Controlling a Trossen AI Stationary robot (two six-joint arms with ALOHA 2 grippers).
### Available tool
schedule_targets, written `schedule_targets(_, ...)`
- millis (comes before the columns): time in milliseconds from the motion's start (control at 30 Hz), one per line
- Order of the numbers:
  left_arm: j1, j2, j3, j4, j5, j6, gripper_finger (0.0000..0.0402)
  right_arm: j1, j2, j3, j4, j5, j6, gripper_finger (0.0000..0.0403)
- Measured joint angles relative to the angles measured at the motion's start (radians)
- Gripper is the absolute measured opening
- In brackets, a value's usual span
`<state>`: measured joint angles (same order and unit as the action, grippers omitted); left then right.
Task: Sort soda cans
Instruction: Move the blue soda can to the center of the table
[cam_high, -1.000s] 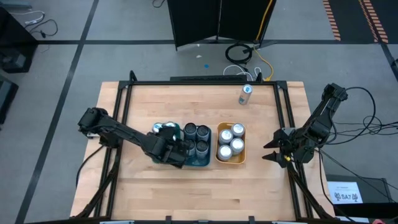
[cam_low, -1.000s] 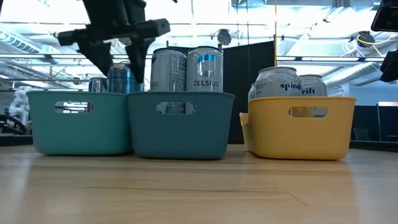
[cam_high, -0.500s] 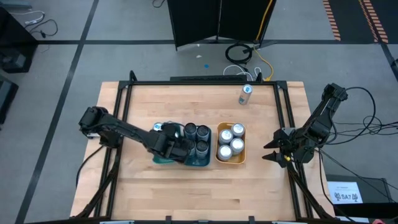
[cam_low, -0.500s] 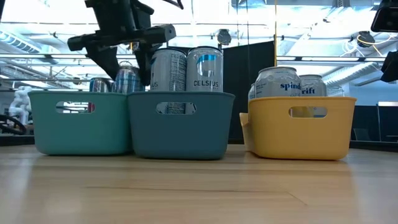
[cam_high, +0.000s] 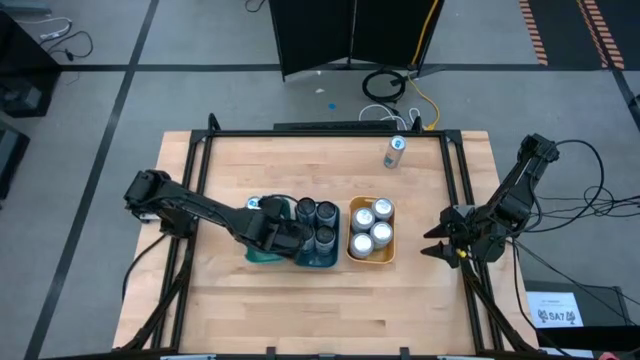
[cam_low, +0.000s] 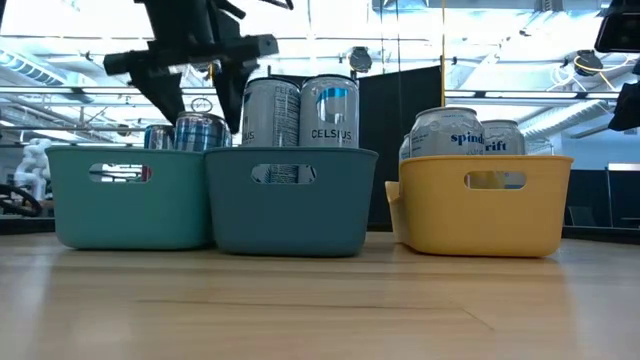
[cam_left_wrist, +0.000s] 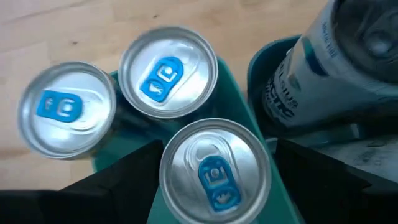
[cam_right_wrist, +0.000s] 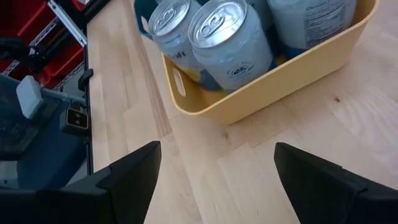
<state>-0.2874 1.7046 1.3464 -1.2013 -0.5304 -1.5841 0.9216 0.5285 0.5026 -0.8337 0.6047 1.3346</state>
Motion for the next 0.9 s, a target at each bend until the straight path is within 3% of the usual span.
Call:
schedule_targets(333,0.001,-0.205,0.000,-0.080,-0.002,0.101,0.0322,0.000,0.000,0.000,0.019,0.029,0.047,0.0306)
schedule_targets(533,0.001,-0.329,0.000,-0.080,-0.025,0.255,0.0322,0.000,0.003,-0.001,0.084,0.313,0.100,0.0306)
schedule_targets(633,0.001,-0.371,0.000,-0.081,-0.041,0.427,0.0322,0.000,0.003,-0.001,0.083,0.411,0.051,0.0306)
schedule_targets(900,0.002,-0.406,0.000,-0.081,-0.071,1.077,0.0322,-0.006,0.009,-0.001,0.087,0.643,0.016,0.0306)
